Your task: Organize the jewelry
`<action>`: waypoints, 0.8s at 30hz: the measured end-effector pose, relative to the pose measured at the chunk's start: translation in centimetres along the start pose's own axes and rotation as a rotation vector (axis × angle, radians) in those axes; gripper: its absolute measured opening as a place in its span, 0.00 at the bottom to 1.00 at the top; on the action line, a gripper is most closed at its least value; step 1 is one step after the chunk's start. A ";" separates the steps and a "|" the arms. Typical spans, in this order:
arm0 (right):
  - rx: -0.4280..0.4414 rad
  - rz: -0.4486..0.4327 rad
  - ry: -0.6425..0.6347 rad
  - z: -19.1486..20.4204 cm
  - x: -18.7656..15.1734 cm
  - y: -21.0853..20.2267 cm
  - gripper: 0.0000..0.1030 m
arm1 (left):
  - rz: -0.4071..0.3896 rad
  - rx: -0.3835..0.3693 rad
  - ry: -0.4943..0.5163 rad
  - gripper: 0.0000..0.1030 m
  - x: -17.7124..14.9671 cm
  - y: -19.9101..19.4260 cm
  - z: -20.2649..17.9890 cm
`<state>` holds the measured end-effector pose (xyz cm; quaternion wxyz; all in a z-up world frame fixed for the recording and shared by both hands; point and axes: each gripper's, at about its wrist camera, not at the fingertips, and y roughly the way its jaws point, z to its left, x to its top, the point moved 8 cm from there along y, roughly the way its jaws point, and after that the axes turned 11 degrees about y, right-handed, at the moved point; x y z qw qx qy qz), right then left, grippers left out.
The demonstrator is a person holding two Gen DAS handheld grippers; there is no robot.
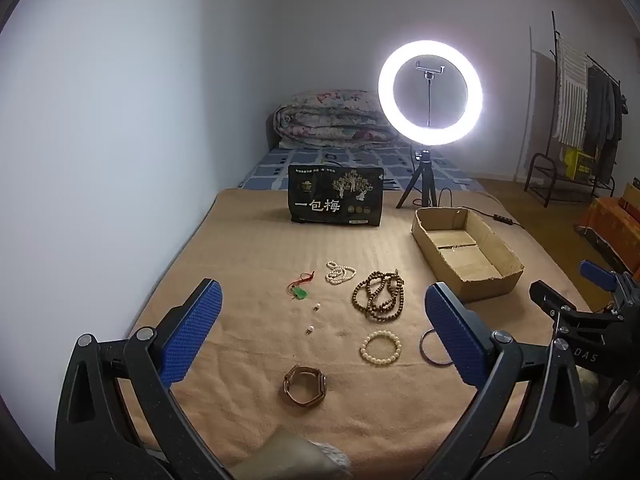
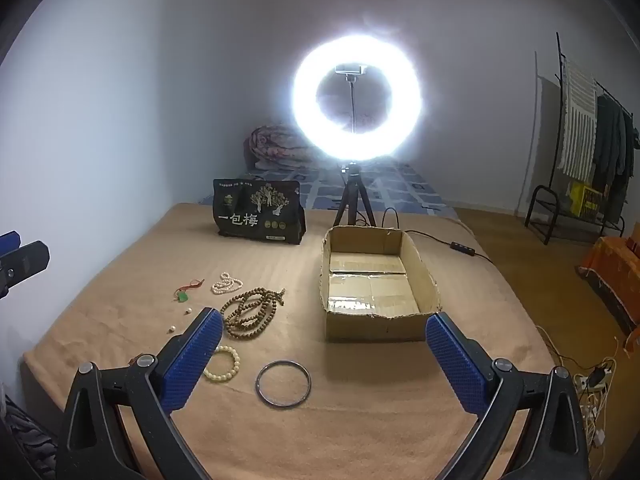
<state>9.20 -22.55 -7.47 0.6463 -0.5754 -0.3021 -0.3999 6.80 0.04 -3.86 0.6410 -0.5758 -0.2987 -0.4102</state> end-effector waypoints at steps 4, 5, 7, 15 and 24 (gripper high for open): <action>-0.001 -0.022 -0.011 0.1 0.1 -0.2 1.00 | -0.003 0.008 0.014 1.00 0.5 0.1 -0.2; -0.001 -0.023 -0.010 0.1 0.1 -0.2 1.00 | -0.006 0.010 0.016 1.00 0.6 0.2 -0.2; 0.000 -0.025 -0.008 0.3 0.1 -0.4 1.00 | -0.011 0.014 0.022 1.00 0.8 0.2 -0.2; 0.010 -0.016 0.002 0.4 0.4 -0.4 1.00 | -0.041 0.023 0.030 1.00 1.0 -0.5 -0.2; 0.015 -0.005 -0.003 0.6 0.4 -0.1 1.00 | -0.042 0.027 0.027 1.00 1.1 0.0 -0.1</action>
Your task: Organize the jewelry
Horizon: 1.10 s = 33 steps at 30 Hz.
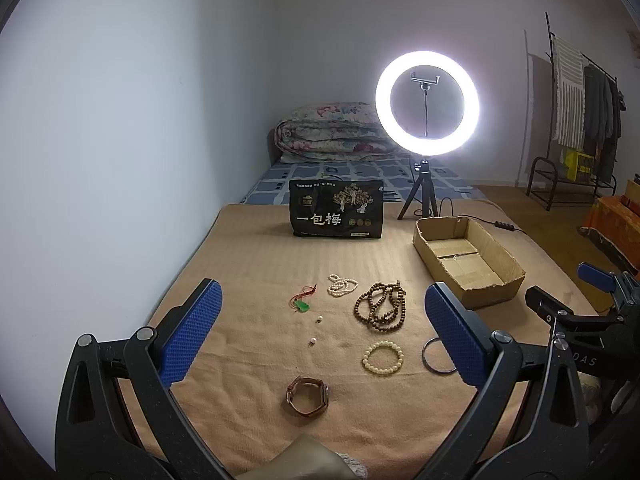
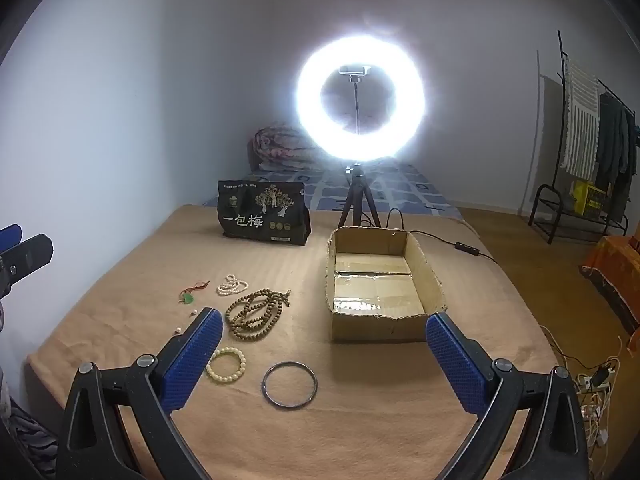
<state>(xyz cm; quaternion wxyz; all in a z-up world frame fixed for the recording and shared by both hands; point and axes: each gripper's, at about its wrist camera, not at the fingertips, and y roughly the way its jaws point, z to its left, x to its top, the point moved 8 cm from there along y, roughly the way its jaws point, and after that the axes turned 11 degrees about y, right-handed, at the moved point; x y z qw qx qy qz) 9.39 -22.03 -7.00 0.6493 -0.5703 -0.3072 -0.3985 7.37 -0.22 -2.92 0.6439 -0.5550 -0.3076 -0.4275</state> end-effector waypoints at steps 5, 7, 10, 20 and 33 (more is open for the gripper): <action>0.000 0.004 0.002 0.1 0.0 0.1 1.00 | -0.005 0.000 0.004 1.00 -0.1 -0.6 -0.3; 0.001 0.005 0.003 0.1 0.0 0.1 1.00 | -0.007 0.001 0.003 1.00 0.0 -0.6 -0.2; 0.002 0.004 0.002 0.1 0.0 0.2 1.00 | -0.007 0.000 0.003 1.00 0.1 -0.5 -0.3; 0.004 0.009 0.000 0.1 -0.2 0.4 1.00 | -0.005 -0.002 0.004 1.00 -0.1 -0.6 -0.2; 0.005 0.010 -0.001 0.1 -0.4 0.3 1.00 | -0.007 0.000 0.003 1.00 -0.2 -0.6 -0.2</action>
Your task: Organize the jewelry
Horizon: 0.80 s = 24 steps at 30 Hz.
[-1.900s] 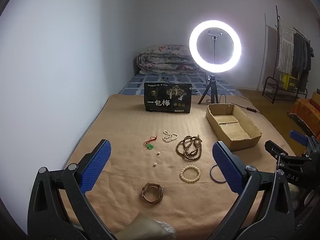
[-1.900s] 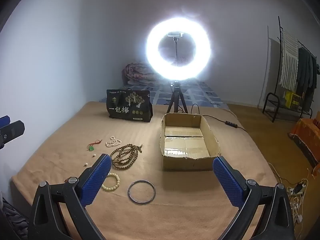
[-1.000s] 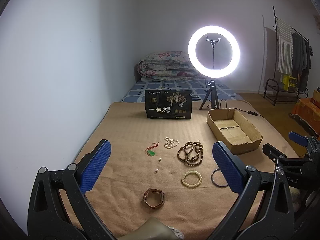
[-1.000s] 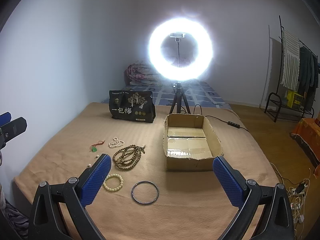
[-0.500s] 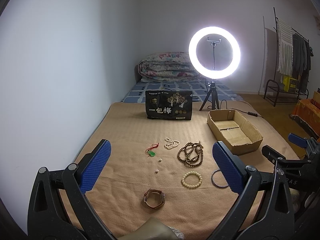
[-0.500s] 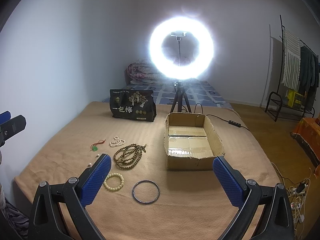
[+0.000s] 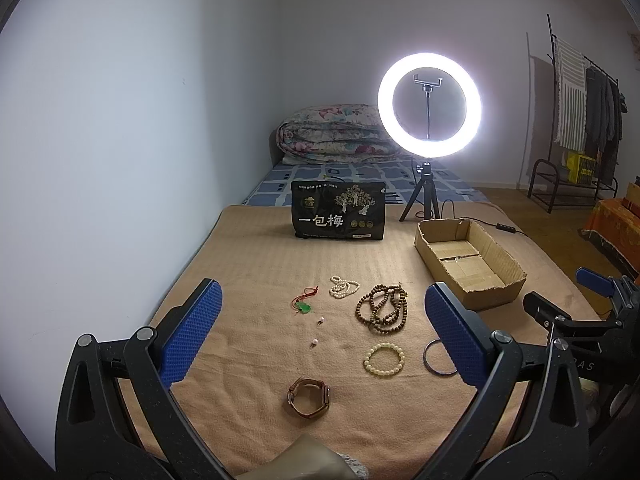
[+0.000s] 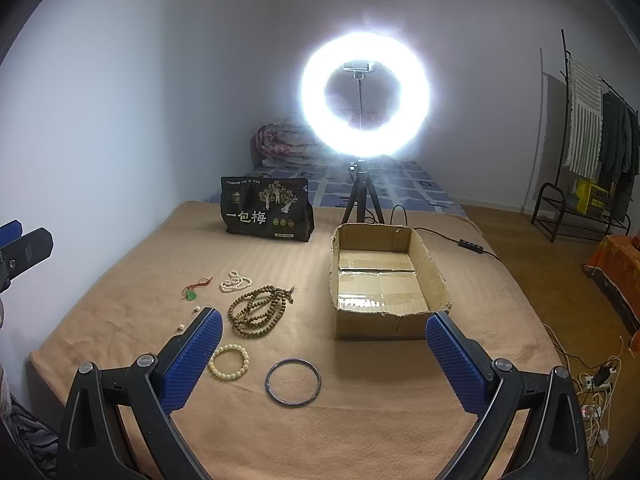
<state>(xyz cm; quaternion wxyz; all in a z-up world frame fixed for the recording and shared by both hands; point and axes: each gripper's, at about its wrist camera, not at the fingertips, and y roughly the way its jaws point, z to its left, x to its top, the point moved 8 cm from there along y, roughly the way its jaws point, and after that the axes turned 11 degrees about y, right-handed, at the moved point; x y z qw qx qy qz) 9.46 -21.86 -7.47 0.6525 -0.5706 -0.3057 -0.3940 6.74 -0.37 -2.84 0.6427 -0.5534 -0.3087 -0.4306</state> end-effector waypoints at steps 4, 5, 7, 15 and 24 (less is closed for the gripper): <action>0.000 0.000 0.000 0.0 0.0 0.0 1.00 | -0.001 0.000 0.000 1.00 0.0 0.0 0.0; 0.000 0.000 0.000 0.0 0.0 0.0 1.00 | -0.001 0.000 0.000 1.00 0.0 0.0 0.0; 0.000 0.001 0.001 0.0 0.0 0.0 1.00 | -0.001 0.001 0.002 1.00 0.0 0.0 0.0; 0.000 0.008 0.005 0.0 -0.4 0.2 1.00 | 0.000 0.000 0.001 1.00 -0.1 0.0 0.0; -0.001 0.021 0.006 -0.1 -0.5 0.4 1.00 | 0.023 0.003 -0.014 1.00 -0.5 0.6 0.6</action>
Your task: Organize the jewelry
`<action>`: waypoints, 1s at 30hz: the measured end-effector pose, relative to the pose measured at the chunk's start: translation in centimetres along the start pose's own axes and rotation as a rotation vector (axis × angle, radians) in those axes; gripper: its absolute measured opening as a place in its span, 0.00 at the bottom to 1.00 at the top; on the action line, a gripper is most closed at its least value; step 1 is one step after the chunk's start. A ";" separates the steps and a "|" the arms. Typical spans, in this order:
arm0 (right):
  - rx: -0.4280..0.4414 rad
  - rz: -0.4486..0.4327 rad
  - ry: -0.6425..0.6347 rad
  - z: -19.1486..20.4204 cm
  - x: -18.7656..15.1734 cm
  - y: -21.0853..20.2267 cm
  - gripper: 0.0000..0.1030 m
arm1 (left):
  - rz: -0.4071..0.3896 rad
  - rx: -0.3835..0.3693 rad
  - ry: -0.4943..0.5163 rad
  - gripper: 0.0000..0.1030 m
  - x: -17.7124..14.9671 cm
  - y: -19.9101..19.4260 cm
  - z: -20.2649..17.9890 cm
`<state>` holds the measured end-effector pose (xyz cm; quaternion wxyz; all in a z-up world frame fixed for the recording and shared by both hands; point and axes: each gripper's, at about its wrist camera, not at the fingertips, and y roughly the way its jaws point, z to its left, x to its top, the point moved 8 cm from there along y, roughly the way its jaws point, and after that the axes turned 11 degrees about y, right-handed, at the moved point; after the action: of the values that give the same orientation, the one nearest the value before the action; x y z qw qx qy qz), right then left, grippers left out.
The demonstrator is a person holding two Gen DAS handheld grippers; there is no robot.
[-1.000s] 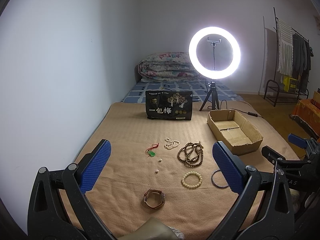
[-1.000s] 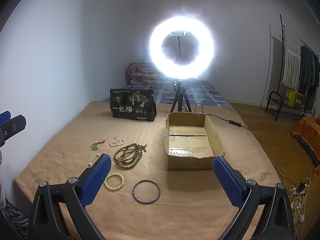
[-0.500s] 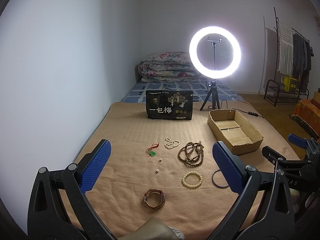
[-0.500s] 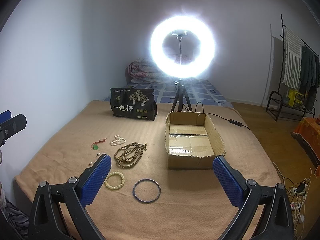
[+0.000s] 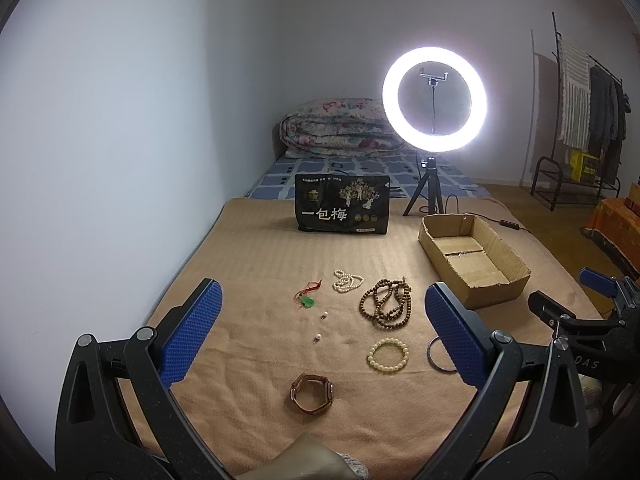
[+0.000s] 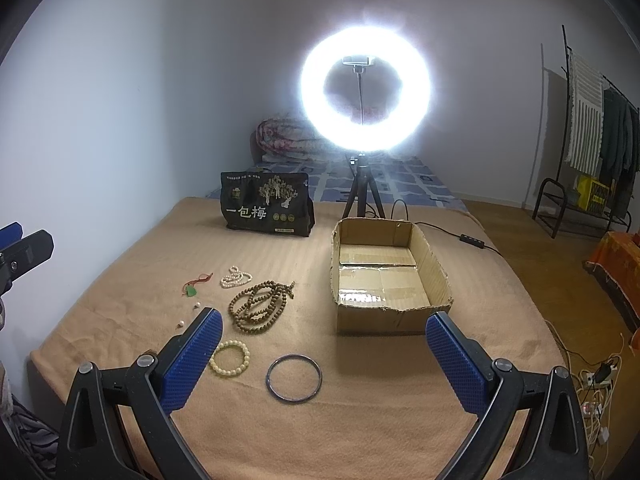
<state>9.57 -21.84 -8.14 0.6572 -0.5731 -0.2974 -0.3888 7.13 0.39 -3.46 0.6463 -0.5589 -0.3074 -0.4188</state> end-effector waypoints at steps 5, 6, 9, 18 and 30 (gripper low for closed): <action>-0.005 0.012 0.005 -0.1 -0.1 0.3 1.00 | 0.013 0.008 -0.004 1.00 -0.4 0.4 0.1; -0.007 0.015 0.005 -0.1 -0.1 0.4 1.00 | 0.017 0.010 -0.003 1.00 -0.4 0.5 0.1; -0.015 0.027 0.005 -0.2 -0.3 0.8 1.00 | 0.036 0.016 -0.009 1.00 -0.8 1.1 0.4; -0.062 0.091 0.023 -2.4 -1.3 2.5 1.00 | 0.123 0.055 -0.023 1.00 -2.5 3.5 2.7; -0.013 0.246 -0.034 -3.9 -2.7 6.3 1.00 | 0.248 -0.016 0.005 1.00 -3.2 7.5 4.8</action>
<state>13.32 -25.00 -14.29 0.6910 -0.6159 -0.2334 -0.2977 12.64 5.90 -8.86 0.6896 -0.5967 -0.2310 -0.3393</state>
